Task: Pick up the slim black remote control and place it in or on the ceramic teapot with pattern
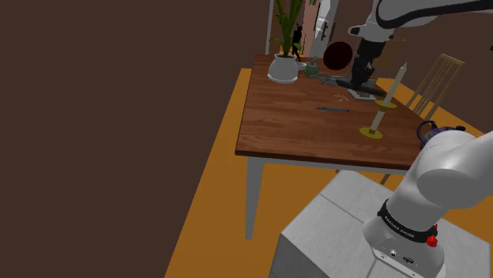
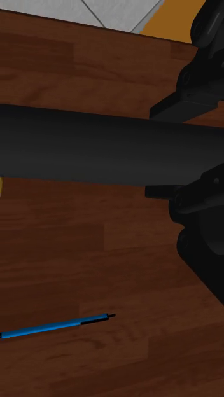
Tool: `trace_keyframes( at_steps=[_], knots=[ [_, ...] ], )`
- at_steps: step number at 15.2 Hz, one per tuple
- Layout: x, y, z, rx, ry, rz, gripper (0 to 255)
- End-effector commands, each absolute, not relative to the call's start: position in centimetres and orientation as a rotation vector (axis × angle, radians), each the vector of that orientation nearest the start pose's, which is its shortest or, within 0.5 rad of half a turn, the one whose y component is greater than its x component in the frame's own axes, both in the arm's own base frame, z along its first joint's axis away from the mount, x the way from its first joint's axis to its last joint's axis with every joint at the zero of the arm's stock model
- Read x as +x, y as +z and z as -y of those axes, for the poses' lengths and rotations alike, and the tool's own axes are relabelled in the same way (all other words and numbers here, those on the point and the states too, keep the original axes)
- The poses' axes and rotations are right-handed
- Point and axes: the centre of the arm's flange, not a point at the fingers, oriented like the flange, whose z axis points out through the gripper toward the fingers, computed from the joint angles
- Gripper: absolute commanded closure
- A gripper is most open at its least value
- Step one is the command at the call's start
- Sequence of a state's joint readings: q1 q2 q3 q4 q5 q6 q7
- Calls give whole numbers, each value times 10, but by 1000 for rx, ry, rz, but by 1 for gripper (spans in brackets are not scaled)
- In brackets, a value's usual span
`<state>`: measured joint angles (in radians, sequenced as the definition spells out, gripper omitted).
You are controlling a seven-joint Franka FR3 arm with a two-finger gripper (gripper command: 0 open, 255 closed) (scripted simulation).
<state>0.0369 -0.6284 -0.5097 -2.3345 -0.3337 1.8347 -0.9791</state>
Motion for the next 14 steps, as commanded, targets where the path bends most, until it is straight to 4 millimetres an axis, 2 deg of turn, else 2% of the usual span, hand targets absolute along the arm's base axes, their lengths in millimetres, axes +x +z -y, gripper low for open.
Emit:
trace_keyframes(
  at_steps=[1, 14],
  knots=[
    [300, 535, 240, -3043, -57, 1038, 255],
    [143, 531, 309, -3043, -57, 1038, 255]
  ],
)
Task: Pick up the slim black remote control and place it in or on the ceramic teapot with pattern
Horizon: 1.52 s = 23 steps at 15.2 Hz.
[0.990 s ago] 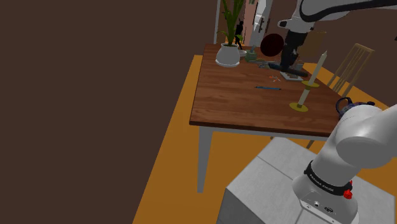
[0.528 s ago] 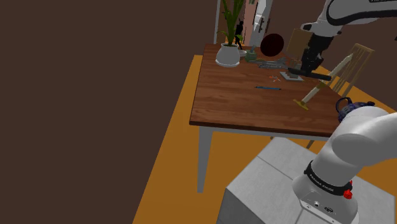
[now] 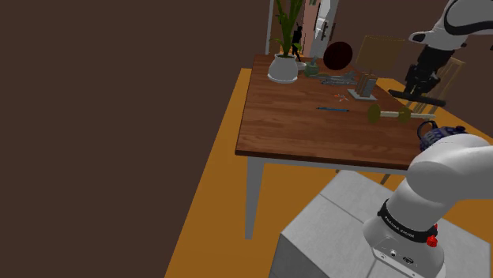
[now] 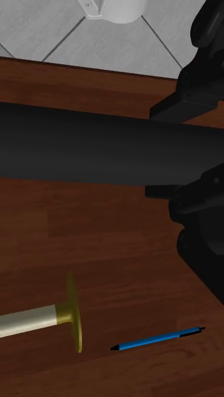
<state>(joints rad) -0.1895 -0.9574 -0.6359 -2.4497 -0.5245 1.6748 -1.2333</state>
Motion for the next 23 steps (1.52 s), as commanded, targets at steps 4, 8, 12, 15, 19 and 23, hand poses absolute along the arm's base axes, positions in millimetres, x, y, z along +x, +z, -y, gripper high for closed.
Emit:
trace_keyframes(
  at_steps=[4, 8, 12, 15, 19, 23],
  knots=[
    [95, 530, 330, -3043, -57, 1038, 255],
    [46, 529, 352, -3043, -57, 1038, 255],
    [-2, 528, 373, -3043, -57, 1038, 255],
    [-13, 517, 377, -3043, -57, 1038, 255],
    [-13, 496, 377, -3043, -57, 1038, 255],
    [-13, 475, 377, -3043, -57, 1038, 255]
  ],
)
